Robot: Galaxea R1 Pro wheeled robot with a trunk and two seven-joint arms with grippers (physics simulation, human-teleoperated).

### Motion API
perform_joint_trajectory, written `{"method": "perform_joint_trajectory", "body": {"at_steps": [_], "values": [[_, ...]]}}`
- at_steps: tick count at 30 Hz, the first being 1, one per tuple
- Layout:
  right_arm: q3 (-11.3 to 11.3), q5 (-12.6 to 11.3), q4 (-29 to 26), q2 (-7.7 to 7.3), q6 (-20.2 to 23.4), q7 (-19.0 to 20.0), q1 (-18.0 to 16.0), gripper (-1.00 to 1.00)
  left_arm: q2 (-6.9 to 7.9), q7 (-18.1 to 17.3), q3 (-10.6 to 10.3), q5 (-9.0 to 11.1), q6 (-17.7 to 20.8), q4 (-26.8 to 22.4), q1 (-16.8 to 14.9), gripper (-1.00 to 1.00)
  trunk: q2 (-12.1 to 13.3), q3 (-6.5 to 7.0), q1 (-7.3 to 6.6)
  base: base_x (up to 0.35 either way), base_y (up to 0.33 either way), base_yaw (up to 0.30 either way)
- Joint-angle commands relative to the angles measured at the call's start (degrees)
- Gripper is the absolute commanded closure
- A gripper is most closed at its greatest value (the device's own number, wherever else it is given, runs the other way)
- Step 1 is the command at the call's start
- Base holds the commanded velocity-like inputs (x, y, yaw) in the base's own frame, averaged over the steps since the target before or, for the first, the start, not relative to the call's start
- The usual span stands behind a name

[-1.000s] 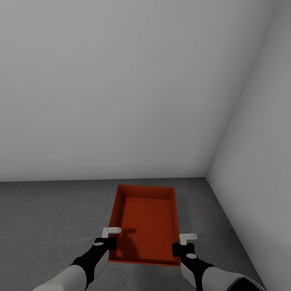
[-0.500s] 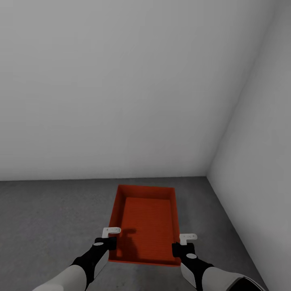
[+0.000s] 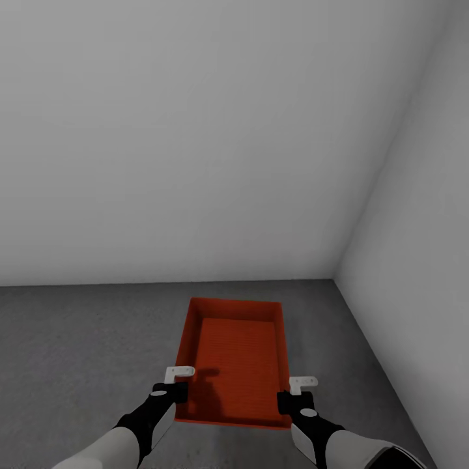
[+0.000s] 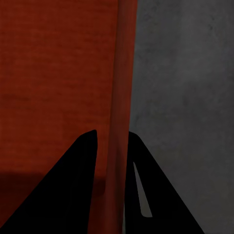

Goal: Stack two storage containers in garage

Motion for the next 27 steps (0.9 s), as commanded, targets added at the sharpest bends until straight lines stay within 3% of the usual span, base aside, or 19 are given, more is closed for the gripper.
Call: {"method": "perform_joint_trajectory", "body": {"at_steps": [1,27], "values": [[0.61,-0.5,-0.09,-2.69,-0.39,-2.09,-0.07,1.0,0.03,0.39,-0.49,0.71,0.39,0.07,0.0,1.0,-0.45,-0.32,0.22,0.0,0.0,0.0],[0.61,-0.52,-0.09,-2.69,-0.39,-2.09,-0.05,1.0,0.03,0.4,-0.49,0.71,0.39,0.08,0.0,1.0,-10.87,-7.35,5.93,0.0,0.0,0.0]]}}
